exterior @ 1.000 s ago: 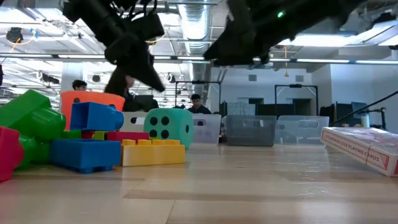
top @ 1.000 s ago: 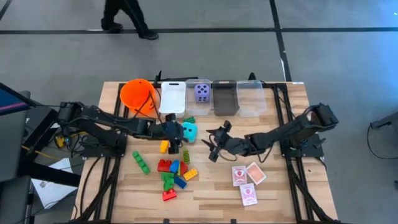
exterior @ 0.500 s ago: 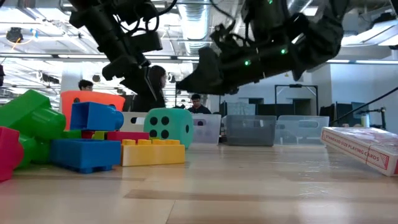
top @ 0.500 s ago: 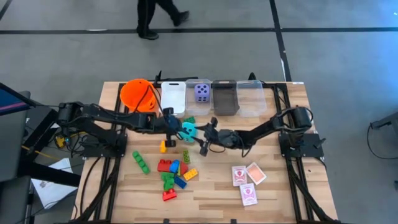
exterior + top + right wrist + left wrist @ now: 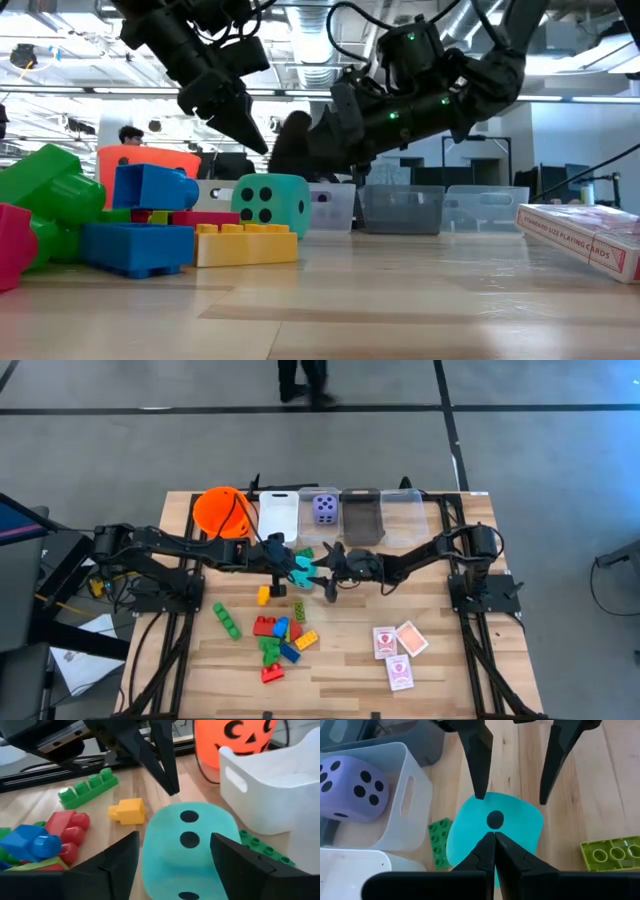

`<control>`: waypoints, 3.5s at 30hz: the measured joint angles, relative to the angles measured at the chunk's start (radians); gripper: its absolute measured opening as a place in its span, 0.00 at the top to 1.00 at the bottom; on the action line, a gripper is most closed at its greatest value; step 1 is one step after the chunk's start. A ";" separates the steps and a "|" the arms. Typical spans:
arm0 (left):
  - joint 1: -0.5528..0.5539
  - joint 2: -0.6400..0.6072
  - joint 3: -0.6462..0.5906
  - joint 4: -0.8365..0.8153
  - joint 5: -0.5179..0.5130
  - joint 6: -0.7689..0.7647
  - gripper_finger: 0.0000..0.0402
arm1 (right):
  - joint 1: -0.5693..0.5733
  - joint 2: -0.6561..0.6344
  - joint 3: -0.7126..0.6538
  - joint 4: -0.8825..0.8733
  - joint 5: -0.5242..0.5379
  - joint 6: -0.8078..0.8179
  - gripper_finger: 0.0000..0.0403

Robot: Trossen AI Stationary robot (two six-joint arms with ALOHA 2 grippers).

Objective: Pick & Place Toys
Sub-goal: Put the blue dice into the left transparent bin

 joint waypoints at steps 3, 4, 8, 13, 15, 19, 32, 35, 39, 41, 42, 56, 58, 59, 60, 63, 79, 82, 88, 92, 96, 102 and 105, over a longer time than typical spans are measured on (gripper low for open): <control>0.000 0.000 0.000 0.001 0.001 -0.040 1.00 | -0.006 0.000 0.000 0.000 -0.034 0.003 0.35; 0.000 0.000 0.000 0.001 0.001 -0.051 1.00 | -0.005 0.000 0.000 0.002 -0.034 0.003 0.33; -0.003 0.000 0.000 0.001 0.003 -0.059 1.00 | -0.002 0.000 0.000 0.031 -0.034 0.003 0.25; -0.003 0.000 0.000 0.001 0.003 -0.060 1.00 | -0.003 0.000 0.000 0.087 -0.033 0.003 0.19; -0.003 0.000 0.000 0.001 0.003 -0.060 1.00 | -0.001 -0.001 0.000 0.095 -0.033 -0.009 0.19; -0.003 0.000 0.000 0.001 0.003 -0.060 0.99 | 0.008 -0.001 0.000 0.085 -0.035 -0.019 0.19; -0.003 0.000 0.000 0.000 0.002 -0.060 1.00 | 0.044 -0.001 0.000 0.041 -0.029 -0.044 0.10; -0.003 0.000 0.000 0.000 0.002 -0.060 0.99 | 0.049 -0.001 0.000 -0.001 -0.017 -0.082 0.02; -0.002 0.000 0.000 0.000 0.054 -0.058 1.00 | 0.052 -0.001 0.000 -0.028 0.078 -0.085 0.04; -0.003 0.000 -0.010 0.018 0.102 -0.048 1.00 | 0.051 -0.001 0.000 -0.034 0.127 -0.085 0.03; -0.003 0.000 -0.024 0.037 0.111 -0.046 1.00 | 0.050 -0.001 0.000 -0.034 0.139 -0.084 0.02; 0.033 -0.001 -0.217 0.322 0.107 -0.046 1.00 | 0.050 -0.001 0.000 -0.064 0.188 -0.084 0.01; 0.034 0.002 -0.219 0.347 0.101 -0.046 0.99 | 0.051 -0.001 0.000 -0.064 0.183 -0.084 0.01; 0.034 0.002 -0.219 0.357 0.100 -0.046 0.99 | 0.051 -0.001 0.000 -0.065 0.183 -0.084 0.01; 0.034 0.002 -0.219 0.368 0.099 -0.046 0.99 | 0.050 -0.001 0.000 -0.067 0.182 -0.084 0.01; 0.034 0.002 -0.219 0.373 0.096 -0.045 1.00 | 0.048 -0.001 0.000 -0.072 0.182 -0.076 0.01; 0.030 0.002 -0.219 0.474 0.103 -0.045 0.99 | 0.020 0.000 0.000 -0.117 0.184 -0.046 0.01; 0.031 0.002 -0.219 0.492 0.102 -0.041 1.00 | 0.021 0.000 0.000 -0.135 0.181 -0.046 0.01; 0.051 0.001 -0.218 0.483 0.025 -0.015 1.00 | 0.021 0.000 0.000 -0.137 0.180 -0.047 0.01; 0.094 0.001 -0.217 0.436 -0.022 -0.019 1.00 | 0.021 0.000 0.000 -0.137 0.178 -0.047 0.01; 0.128 0.000 -0.217 0.340 -0.022 -0.045 1.00 | 0.021 0.000 0.000 -0.138 0.178 -0.049 0.01; 0.137 0.000 -0.217 0.244 -0.014 -0.106 1.00 | 0.022 0.000 0.000 -0.139 0.177 -0.049 0.01; 0.137 0.000 -0.217 0.269 0.048 -0.132 1.00 | 0.022 0.000 0.000 -0.140 0.177 -0.049 0.01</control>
